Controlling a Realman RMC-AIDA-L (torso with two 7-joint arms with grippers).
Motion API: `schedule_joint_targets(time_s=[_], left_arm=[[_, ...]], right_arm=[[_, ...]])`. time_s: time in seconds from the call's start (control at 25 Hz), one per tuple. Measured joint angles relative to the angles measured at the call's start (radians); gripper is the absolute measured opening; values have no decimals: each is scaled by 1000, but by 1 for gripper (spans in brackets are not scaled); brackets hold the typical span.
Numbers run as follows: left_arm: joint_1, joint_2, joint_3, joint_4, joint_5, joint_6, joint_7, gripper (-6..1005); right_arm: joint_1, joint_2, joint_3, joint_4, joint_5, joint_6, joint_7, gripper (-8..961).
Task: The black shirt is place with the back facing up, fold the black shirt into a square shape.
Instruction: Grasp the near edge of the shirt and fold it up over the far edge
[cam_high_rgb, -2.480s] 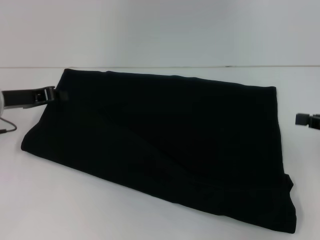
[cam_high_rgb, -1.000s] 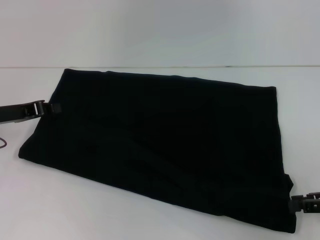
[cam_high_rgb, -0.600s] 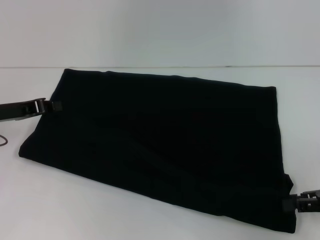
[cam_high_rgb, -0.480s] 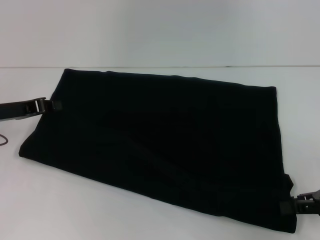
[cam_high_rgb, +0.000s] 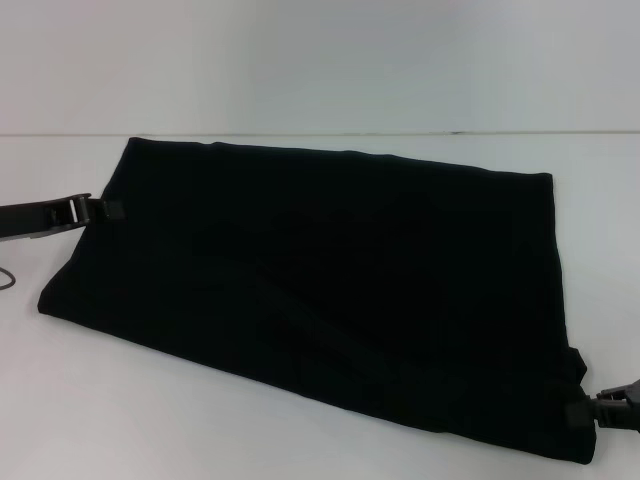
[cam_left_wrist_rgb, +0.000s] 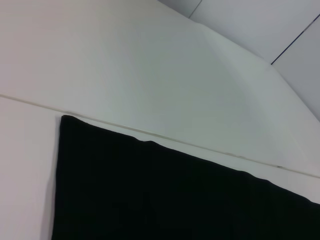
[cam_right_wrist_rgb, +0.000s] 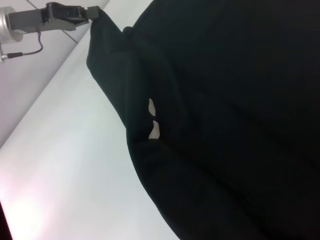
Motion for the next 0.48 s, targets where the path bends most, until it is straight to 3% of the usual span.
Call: schedule_joint_targets(time_s=[0.24,0.48], left_arm=[[30,-4,-8,38,-31,53,0,1],[103,-30,-9,132,-95,187,-5,1]], right_arm=[[-30,-7,64,-2,1,-27,-38,42],[-69,-22,133,-14,1,-68,-72,42]])
